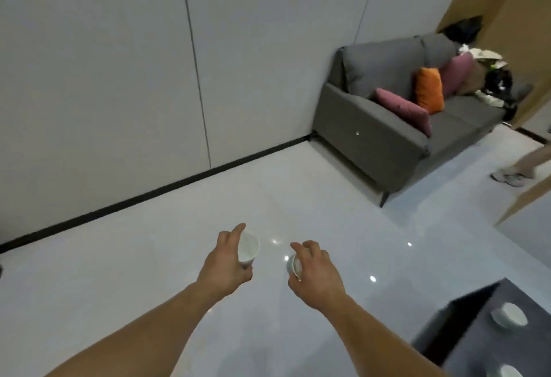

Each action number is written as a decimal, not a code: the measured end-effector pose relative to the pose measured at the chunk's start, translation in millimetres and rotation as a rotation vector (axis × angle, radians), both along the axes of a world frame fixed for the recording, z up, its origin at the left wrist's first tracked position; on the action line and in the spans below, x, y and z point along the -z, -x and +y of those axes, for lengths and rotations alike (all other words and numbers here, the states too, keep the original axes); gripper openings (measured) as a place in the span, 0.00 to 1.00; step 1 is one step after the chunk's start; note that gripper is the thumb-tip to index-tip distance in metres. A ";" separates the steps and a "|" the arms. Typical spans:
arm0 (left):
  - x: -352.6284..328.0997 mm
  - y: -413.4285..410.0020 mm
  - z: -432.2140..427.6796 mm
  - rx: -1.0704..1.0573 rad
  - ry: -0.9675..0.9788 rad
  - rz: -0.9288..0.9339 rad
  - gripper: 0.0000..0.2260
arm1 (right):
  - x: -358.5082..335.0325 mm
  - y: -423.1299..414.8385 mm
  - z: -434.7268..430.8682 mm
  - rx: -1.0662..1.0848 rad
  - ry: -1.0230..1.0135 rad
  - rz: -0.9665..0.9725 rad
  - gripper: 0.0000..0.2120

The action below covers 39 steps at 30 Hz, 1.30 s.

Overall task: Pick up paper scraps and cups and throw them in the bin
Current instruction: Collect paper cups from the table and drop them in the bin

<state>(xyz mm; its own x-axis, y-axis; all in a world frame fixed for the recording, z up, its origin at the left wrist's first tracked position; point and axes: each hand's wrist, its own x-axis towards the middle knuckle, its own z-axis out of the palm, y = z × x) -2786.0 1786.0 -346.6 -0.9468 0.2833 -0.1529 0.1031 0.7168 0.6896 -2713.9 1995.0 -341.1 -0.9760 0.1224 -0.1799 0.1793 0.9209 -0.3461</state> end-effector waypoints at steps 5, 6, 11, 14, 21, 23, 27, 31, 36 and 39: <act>-7.2 -2.4 -132.5 -0.253 -0.023 0.027 0.39 | -16.2 53.3 -131.4 -0.281 -0.033 0.043 0.31; -7.7 -3.3 -161.0 -0.305 -0.028 0.027 0.39 | -17.3 63.2 -160.9 -0.333 -0.043 0.055 0.31; -7.2 -8.3 -320.1 -0.510 -0.012 0.041 0.37 | -15.8 106.8 -323.1 -0.514 -0.043 0.068 0.32; -6.6 -17.4 -413.7 -0.648 0.017 0.021 0.36 | -11.3 120.1 -415.5 -0.622 -0.013 0.058 0.32; -2.2 -15.8 -558.9 -0.870 0.045 -0.014 0.36 | -5.2 165.0 -569.7 -0.818 0.011 0.024 0.32; 2.8 -6.9 -587.6 -0.913 0.044 -0.028 0.38 | 0.1 184.2 -605.1 -0.876 0.010 0.006 0.32; 9.1 28.1 -650.7 -0.982 0.062 -0.041 0.39 | 13.0 240.4 -682.9 -0.948 0.041 -0.015 0.32; 4.8 73.8 -721.1 -1.071 0.120 -0.065 0.38 | 16.4 304.5 -765.4 -1.025 0.081 -0.028 0.32; 1.5 138.0 -793.5 -1.141 0.130 -0.065 0.36 | 9.7 381.1 -851.3 -1.098 0.103 -0.040 0.33; 7.5 170.1 -826.9 -1.161 0.117 -0.072 0.37 | 11.3 414.6 -891.1 -1.110 0.089 -0.058 0.33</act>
